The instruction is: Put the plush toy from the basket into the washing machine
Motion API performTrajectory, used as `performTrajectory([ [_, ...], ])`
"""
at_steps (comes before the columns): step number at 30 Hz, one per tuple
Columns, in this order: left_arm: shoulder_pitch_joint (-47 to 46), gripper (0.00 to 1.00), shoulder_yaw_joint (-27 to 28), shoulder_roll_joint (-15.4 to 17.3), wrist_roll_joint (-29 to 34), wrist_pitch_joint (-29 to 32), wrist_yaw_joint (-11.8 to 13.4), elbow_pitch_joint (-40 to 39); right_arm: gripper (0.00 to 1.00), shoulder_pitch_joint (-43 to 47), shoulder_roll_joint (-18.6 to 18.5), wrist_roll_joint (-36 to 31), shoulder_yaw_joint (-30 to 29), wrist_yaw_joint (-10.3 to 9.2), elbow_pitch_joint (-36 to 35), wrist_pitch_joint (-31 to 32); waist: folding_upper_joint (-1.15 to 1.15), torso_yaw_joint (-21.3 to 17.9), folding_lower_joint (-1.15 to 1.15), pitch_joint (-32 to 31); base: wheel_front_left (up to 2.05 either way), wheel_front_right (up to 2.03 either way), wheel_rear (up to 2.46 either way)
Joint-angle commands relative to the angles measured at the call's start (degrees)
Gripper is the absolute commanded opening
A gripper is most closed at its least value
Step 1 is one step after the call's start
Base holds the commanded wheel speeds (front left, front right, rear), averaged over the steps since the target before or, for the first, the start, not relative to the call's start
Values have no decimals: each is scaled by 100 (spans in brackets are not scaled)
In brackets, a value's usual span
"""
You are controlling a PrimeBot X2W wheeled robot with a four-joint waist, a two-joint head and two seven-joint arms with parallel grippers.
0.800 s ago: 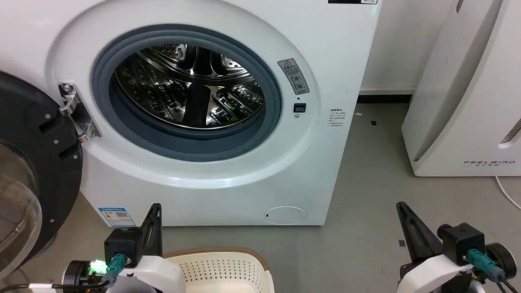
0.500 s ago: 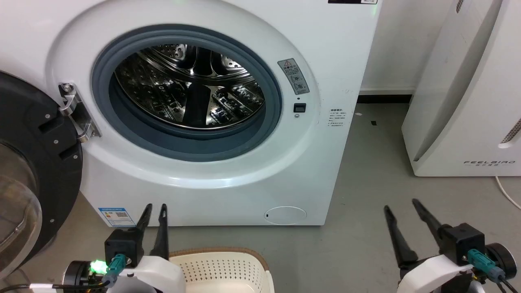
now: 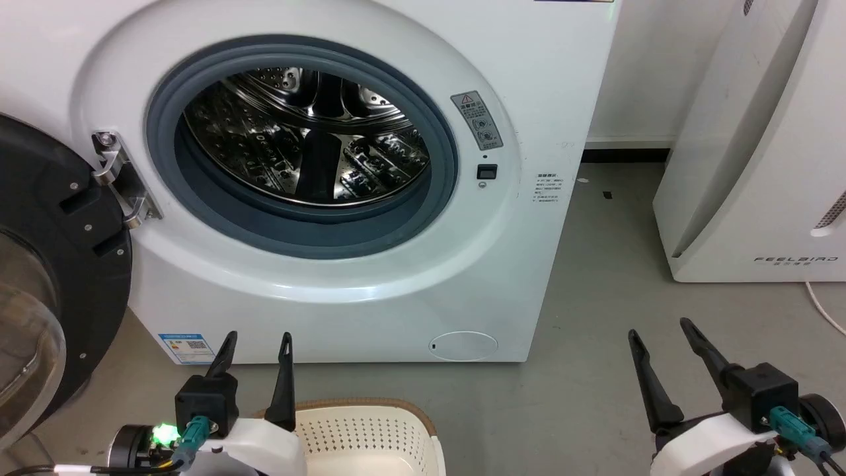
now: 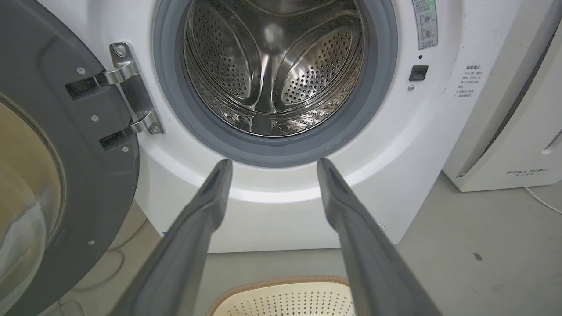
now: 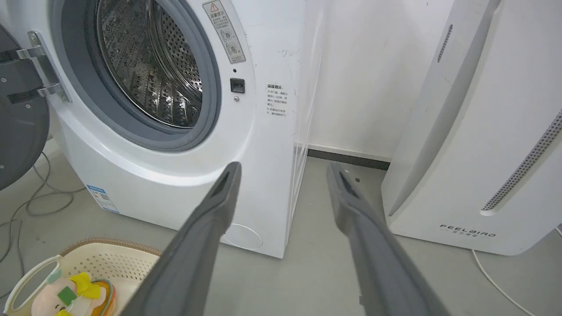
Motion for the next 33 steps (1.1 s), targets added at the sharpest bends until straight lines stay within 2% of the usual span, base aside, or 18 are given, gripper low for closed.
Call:
performTrajectory([
  [1, -30, 100, -22, 0, -46, -79, 29, 43, 100, 5, 0, 13, -32, -1, -34, -65, 0, 3, 0, 17, 0, 0, 0],
  [16, -184, 100, -88, 0, -229, -246, 80, 440, 100, -74, 0, -52, -55, -1, -186, -233, 0, 43, 0, 320, 0, 0, 0],
  [33, -785, 100, -20, 84, -389, -450, 8, 1689, 100, -275, 0, -176, -114, -2, -389, -436, 0, 115, 0, 1076, 0, 0, 0],
])
